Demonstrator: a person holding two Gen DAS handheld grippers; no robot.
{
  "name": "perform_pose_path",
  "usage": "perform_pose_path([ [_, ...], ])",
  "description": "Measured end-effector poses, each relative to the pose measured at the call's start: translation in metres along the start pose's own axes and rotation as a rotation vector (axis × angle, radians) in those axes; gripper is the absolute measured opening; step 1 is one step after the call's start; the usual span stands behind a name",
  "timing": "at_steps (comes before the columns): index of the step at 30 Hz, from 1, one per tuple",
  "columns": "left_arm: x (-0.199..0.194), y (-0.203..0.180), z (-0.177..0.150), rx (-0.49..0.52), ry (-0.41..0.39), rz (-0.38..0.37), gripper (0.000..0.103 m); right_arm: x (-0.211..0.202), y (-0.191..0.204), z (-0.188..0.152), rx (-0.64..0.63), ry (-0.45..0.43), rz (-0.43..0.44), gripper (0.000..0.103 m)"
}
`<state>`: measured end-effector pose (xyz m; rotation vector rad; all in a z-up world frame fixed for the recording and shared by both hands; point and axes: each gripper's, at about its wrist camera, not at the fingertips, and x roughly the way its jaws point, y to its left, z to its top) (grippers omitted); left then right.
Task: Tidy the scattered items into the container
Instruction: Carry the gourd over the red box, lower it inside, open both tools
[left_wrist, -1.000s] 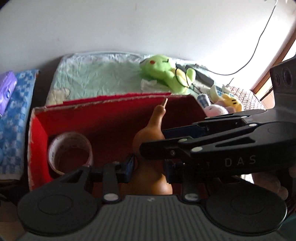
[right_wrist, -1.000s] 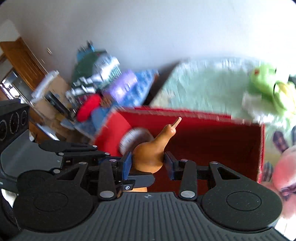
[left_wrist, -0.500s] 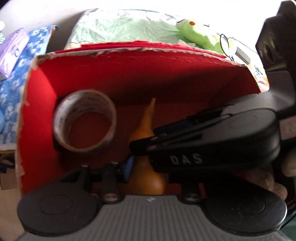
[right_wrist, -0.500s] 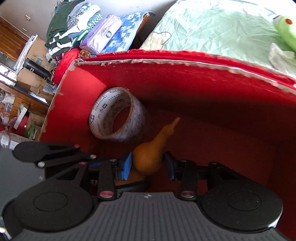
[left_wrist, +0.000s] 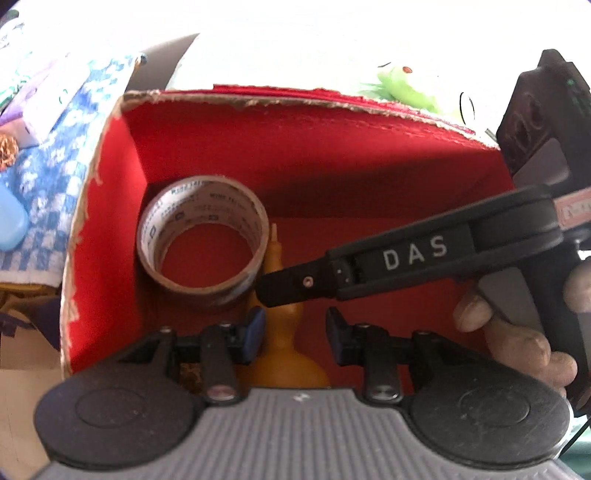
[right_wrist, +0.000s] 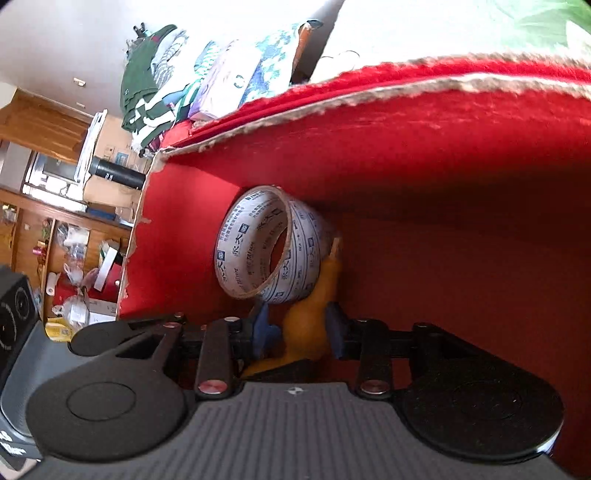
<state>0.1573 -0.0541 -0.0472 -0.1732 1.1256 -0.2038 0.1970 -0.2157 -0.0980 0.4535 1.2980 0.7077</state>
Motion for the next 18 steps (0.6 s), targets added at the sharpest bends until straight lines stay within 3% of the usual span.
perform_pose_path([
  [4, 0.007, -0.007, 0.004, -0.002, 0.006, 0.018, 0.031, -0.004, -0.004, 0.002, 0.016, -0.026, 0.004, 0.038],
  [8, 0.010, -0.018, 0.001, 0.054, -0.001, 0.097, 0.031, 0.002, -0.002, 0.004, 0.014, -0.012, -0.013, 0.038],
  [13, 0.010, -0.014, 0.000, 0.026, 0.014, 0.081, 0.031, 0.001, -0.001, 0.004, 0.018, -0.029, -0.021, 0.038],
  [18, 0.006, -0.017, -0.002, 0.044, -0.022, 0.114, 0.044, 0.000, -0.005, 0.006, 0.031, -0.036, -0.037, 0.039],
])
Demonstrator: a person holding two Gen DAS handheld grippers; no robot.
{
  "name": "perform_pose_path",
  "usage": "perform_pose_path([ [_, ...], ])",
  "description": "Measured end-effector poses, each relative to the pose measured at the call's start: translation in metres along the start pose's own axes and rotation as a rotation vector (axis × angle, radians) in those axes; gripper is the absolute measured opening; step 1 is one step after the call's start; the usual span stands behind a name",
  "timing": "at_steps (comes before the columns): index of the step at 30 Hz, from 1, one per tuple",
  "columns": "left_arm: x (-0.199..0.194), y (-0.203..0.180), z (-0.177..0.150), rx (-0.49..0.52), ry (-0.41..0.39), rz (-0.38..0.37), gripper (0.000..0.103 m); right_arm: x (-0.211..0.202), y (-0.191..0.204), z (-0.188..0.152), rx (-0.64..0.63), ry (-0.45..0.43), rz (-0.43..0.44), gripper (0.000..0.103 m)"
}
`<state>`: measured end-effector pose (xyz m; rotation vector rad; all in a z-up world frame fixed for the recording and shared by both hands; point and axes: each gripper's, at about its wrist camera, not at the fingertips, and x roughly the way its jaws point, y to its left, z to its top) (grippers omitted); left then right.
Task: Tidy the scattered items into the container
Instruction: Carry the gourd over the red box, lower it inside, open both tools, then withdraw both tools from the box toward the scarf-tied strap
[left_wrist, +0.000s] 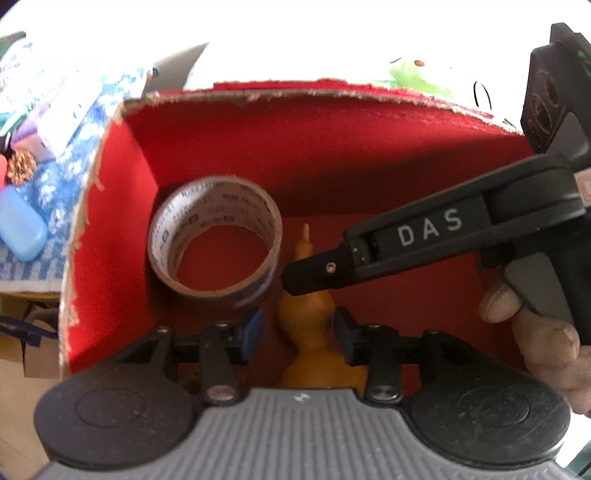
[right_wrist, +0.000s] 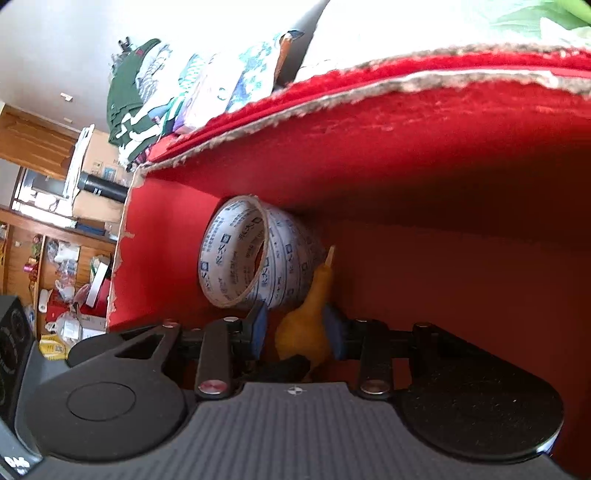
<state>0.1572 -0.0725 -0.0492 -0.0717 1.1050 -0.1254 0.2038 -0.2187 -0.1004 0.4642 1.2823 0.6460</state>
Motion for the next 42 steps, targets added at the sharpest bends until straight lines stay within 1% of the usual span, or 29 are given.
perform_pose_path([
  [3, 0.000, 0.001, 0.002, -0.011, -0.002, 0.000, 0.045, -0.004, 0.000, 0.003, -0.009, -0.024, -0.014, 0.039],
  [7, -0.001, -0.001, 0.001, 0.001, -0.003, 0.003, 0.045, -0.023, 0.013, 0.000, -0.085, -0.104, -0.098, 0.038],
  [9, -0.001, -0.001, 0.002, 0.000, -0.001, 0.000, 0.048, -0.038, 0.019, -0.004, -0.110, -0.159, -0.122, 0.038],
  [11, -0.003, -0.001, 0.002, -0.004, -0.005, -0.013, 0.054, -0.056, 0.027, -0.011, -0.139, -0.233, -0.148, 0.038],
  [12, -0.006, 0.000, 0.001, -0.003, -0.014, -0.022, 0.054, -0.065, 0.031, -0.017, -0.153, -0.273, -0.163, 0.038],
  [14, -0.014, -0.001, 0.002, -0.012, -0.040, -0.033, 0.054, -0.084, 0.036, -0.031, -0.179, -0.355, -0.184, 0.038],
  [16, -0.030, -0.003, 0.001, -0.027, -0.090, -0.061, 0.055, -0.101, 0.040, -0.049, -0.194, -0.437, -0.192, 0.039],
  [17, -0.040, -0.005, -0.001, -0.027, -0.125, -0.071, 0.063, -0.109, 0.041, -0.057, -0.198, -0.475, -0.194, 0.039],
  [19, -0.056, -0.013, -0.005, -0.011, -0.183, -0.051, 0.076, -0.120, 0.046, -0.071, -0.209, -0.543, -0.203, 0.043],
  [20, -0.061, -0.017, -0.001, 0.000, -0.204, -0.033, 0.077, -0.125, 0.047, -0.078, -0.212, -0.574, -0.210, 0.047],
  [22, -0.072, -0.023, -0.007, 0.026, -0.228, -0.019, 0.077, -0.129, 0.052, -0.087, -0.213, -0.618, -0.220, 0.049],
  [24, -0.077, -0.027, -0.012, 0.028, -0.224, -0.015, 0.077, -0.134, 0.053, -0.097, -0.232, -0.633, -0.219, 0.047],
  [27, -0.093, -0.022, -0.023, 0.023, -0.222, -0.024, 0.077, -0.141, 0.059, -0.116, -0.271, -0.658, -0.205, 0.046],
  [30, -0.113, -0.024, -0.046, 0.030, -0.272, -0.009, 0.078, -0.148, 0.061, -0.137, -0.285, -0.669, -0.170, 0.046],
  [31, -0.116, -0.024, -0.053, 0.045, -0.294, -0.007, 0.082, -0.150, 0.062, -0.144, -0.286, -0.667, -0.155, 0.046],
  [32, -0.120, -0.024, -0.059, 0.060, -0.311, -0.011, 0.090, -0.152, 0.062, -0.151, -0.292, -0.662, -0.144, 0.046],
  [34, -0.135, -0.025, -0.075, 0.093, -0.342, -0.048, 0.097, -0.155, 0.062, -0.164, -0.309, -0.651, -0.120, 0.046],
  [35, -0.141, -0.026, -0.083, 0.114, -0.351, -0.072, 0.099, -0.155, 0.061, -0.169, -0.315, -0.637, -0.096, 0.046],
  [38, -0.149, -0.031, -0.103, 0.178, -0.348, -0.104, 0.098, -0.151, 0.059, -0.182, -0.310, -0.579, -0.025, 0.045],
  [39, -0.148, -0.032, -0.109, 0.190, -0.339, -0.113, 0.097, -0.147, 0.058, -0.186, -0.308, -0.558, -0.020, 0.042],
  [40, -0.146, -0.033, -0.115, 0.193, -0.323, -0.129, 0.092, -0.143, 0.056, -0.189, -0.305, -0.537, -0.020, 0.039],
  [41, -0.141, -0.032, -0.119, 0.183, -0.298, -0.150, 0.087, -0.138, 0.054, -0.191, -0.298, -0.515, -0.021, 0.034],
  [42, -0.134, -0.032, -0.122, 0.167, -0.265, -0.172, 0.083, -0.132, 0.051, -0.192, -0.286, -0.492, -0.029, 0.030],
])
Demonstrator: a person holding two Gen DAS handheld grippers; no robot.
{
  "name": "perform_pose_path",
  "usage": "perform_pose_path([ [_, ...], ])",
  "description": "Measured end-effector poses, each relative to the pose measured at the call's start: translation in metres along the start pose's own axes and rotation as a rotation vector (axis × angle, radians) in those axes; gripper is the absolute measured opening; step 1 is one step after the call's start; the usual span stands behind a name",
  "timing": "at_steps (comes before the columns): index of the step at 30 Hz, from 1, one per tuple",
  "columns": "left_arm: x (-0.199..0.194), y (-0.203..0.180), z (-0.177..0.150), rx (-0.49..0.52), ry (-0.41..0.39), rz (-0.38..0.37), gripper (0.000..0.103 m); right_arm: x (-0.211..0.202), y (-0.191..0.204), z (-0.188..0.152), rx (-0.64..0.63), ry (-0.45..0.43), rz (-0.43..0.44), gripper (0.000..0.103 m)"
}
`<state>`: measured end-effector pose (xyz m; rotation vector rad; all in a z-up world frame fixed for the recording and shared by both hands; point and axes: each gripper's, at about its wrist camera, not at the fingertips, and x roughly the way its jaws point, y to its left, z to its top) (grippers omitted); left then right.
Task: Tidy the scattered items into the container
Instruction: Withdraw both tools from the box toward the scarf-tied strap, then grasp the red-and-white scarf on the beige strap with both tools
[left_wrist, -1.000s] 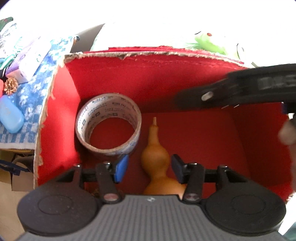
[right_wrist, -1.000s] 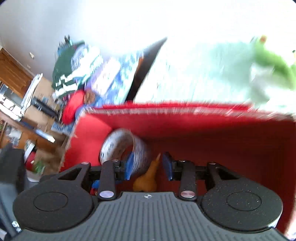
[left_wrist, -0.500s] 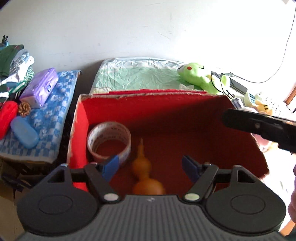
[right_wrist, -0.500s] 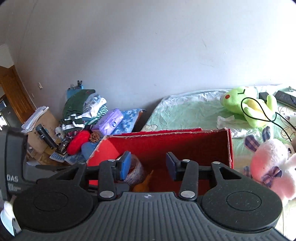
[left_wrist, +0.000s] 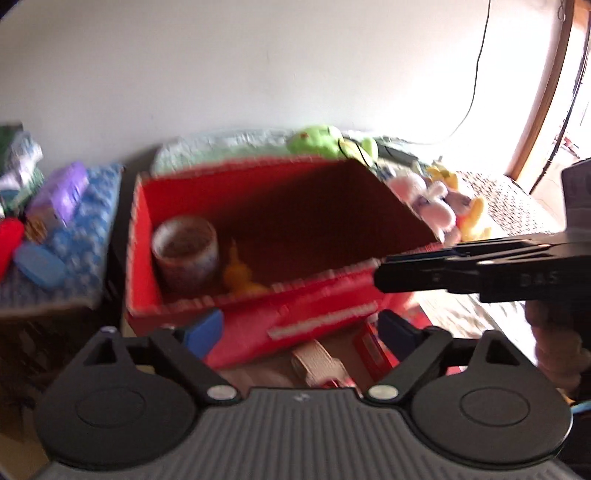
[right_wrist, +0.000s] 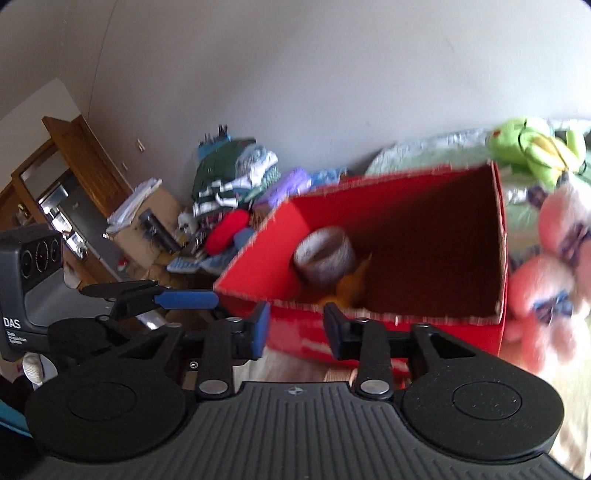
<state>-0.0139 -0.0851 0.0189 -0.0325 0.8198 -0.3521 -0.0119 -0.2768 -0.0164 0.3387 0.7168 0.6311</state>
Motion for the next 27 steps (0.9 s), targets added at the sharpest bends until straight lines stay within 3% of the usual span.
perform_pose_path([
  [2, 0.015, 0.003, -0.011, -0.050, 0.071, -0.033, 0.075, 0.010, -0.006, -0.008, 0.027, 0.045, -0.035, 0.027],
  [8, 0.052, 0.011, -0.038, -0.164, 0.237, -0.159, 0.066, 0.030, -0.012, -0.023, 0.068, 0.146, -0.077, 0.024],
  [12, 0.071, 0.016, -0.045, -0.214, 0.299, -0.156, 0.055, 0.044, -0.008, -0.029, 0.055, 0.207, -0.107, 0.025],
  [21, 0.087, 0.019, -0.050, -0.239, 0.344, -0.194, 0.048, 0.072, 0.000, -0.043, -0.041, 0.331, -0.237, 0.026],
  [27, 0.077, 0.029, -0.051, -0.219, 0.322, -0.172, 0.045, 0.074, -0.002, -0.042, -0.007, 0.363, -0.170, 0.021],
])
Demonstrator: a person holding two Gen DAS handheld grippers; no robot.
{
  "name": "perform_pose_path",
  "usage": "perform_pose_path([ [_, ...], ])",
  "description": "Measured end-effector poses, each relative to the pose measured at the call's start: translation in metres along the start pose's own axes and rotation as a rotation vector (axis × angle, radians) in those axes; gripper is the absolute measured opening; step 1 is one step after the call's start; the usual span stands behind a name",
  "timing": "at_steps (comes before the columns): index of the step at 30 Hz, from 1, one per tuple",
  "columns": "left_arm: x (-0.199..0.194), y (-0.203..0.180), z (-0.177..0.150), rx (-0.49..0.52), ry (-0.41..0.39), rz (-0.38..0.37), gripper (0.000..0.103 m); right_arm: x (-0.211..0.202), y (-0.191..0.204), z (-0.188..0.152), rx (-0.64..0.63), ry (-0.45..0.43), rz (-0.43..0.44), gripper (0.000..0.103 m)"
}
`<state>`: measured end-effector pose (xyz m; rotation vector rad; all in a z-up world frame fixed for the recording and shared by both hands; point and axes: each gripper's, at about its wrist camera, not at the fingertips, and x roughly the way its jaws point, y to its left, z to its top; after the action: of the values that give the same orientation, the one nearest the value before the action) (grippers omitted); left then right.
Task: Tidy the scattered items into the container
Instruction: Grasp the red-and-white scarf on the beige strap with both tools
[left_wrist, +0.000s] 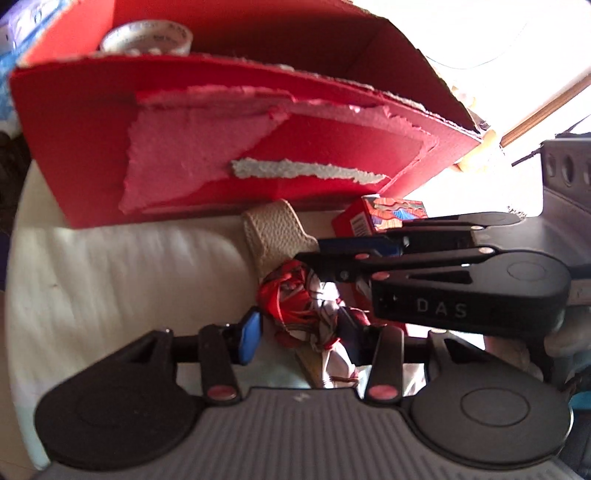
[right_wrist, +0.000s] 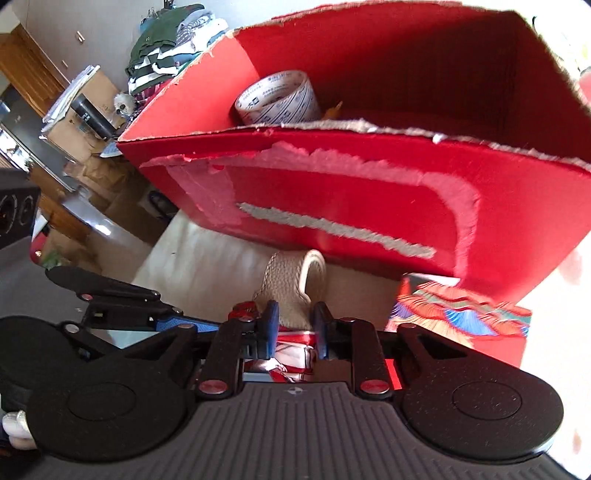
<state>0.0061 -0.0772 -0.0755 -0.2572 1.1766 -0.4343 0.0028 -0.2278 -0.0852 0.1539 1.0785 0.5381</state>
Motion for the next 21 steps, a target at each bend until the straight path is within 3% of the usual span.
perform_pose_path([
  [5, -0.010, 0.012, -0.002, 0.004, -0.009, 0.047, 0.045, 0.001, 0.004, 0.002, 0.009, -0.001, 0.107, 0.021],
  [8, -0.007, 0.017, -0.003, -0.016, -0.001, 0.049, 0.045, 0.007, 0.011, 0.004, -0.014, 0.010, 0.069, 0.023],
  [12, -0.006, 0.017, -0.005, 0.000, -0.004, 0.074, 0.045, 0.006, 0.019, 0.004, -0.053, 0.007, 0.091, 0.031],
  [15, -0.004, 0.022, -0.006, 0.001, 0.013, 0.105, 0.045, 0.007, 0.022, 0.004, -0.057, 0.009, 0.116, 0.031],
  [21, -0.012, 0.030, -0.009, -0.017, 0.010, 0.075, 0.044, -0.003, 0.024, 0.007, -0.058, -0.052, 0.092, 0.031],
])
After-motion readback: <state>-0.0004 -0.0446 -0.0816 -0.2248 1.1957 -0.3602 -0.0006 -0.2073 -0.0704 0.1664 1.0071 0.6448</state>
